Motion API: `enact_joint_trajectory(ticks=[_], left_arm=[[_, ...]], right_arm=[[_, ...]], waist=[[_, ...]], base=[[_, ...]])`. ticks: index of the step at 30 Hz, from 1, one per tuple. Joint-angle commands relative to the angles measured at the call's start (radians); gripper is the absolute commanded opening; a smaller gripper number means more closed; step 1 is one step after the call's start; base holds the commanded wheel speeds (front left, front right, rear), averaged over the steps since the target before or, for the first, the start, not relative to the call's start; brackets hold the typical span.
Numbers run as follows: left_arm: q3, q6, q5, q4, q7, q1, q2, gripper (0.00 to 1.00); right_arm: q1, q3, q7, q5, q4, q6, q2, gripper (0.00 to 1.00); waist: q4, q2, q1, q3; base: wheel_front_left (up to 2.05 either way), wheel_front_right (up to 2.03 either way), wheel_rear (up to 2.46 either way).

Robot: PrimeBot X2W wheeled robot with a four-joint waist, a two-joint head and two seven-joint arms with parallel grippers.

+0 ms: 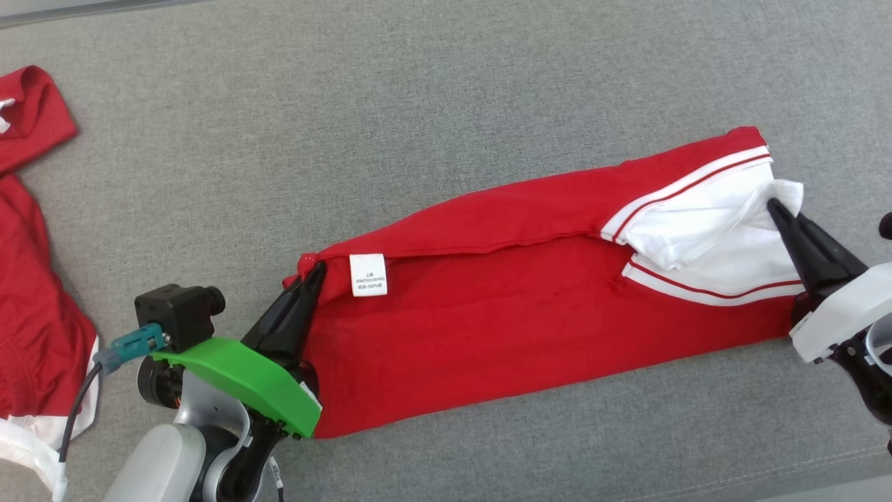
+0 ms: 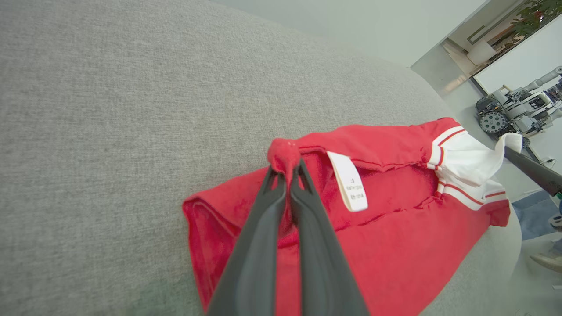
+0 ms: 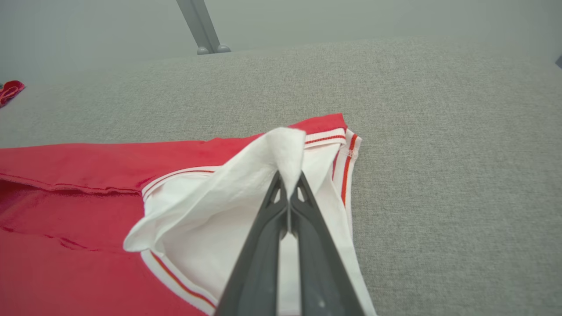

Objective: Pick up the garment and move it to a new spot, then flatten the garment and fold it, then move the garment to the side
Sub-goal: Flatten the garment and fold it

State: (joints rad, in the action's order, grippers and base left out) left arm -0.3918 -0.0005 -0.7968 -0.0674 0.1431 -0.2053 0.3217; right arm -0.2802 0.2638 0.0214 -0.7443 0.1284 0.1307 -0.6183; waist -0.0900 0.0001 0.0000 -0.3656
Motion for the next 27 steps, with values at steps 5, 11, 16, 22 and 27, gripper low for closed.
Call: enact_joint_trajectory(ticks=[5, 11, 16, 22, 27], left_arm=[[-0.005, -0.008, 0.024, -0.013, -0.018, 0.001, 0.003, 0.0], [-0.027, -0.004, 0.04, -0.009, -0.011, 0.019, 0.014, 0.0], [-0.036, 0.0, 0.047, -0.005, -0.031, 0.043, 0.009, 0.0], [-0.045, 0.008, 0.058, 0.001, -0.043, 0.083, 0.019, 0.58], [-0.073, 0.022, 0.111, 0.036, -0.072, 0.096, 0.016, 1.0]], right_arm=[[-0.002, -0.018, 0.014, -0.041, -0.017, 0.0, -0.017, 0.0], [0.022, -0.009, -0.002, -0.043, -0.014, 0.0, -0.029, 0.0], [0.015, 0.014, -0.007, -0.042, 0.003, 0.0, -0.035, 0.0], [0.014, 0.03, -0.021, -0.051, 0.035, 0.0, -0.055, 0.44], [0.027, 0.028, -0.045, -0.051, 0.064, 0.0, -0.072, 1.0]], waist=[[0.009, -0.0001, 0.0, 0.005], [0.004, -0.0001, 0.0, 0.003], [0.0, -0.0001, 0.0, 0.0], [0.004, -0.0001, 0.0, 0.003], [0.012, -0.0001, 0.0, 0.009]], base=[[0.0, 0.0, 0.0], [0.0, 0.0, 0.0], [0.0, 0.0, 0.0], [0.0, 0.0, 0.0], [0.0, 0.0, 0.0]])
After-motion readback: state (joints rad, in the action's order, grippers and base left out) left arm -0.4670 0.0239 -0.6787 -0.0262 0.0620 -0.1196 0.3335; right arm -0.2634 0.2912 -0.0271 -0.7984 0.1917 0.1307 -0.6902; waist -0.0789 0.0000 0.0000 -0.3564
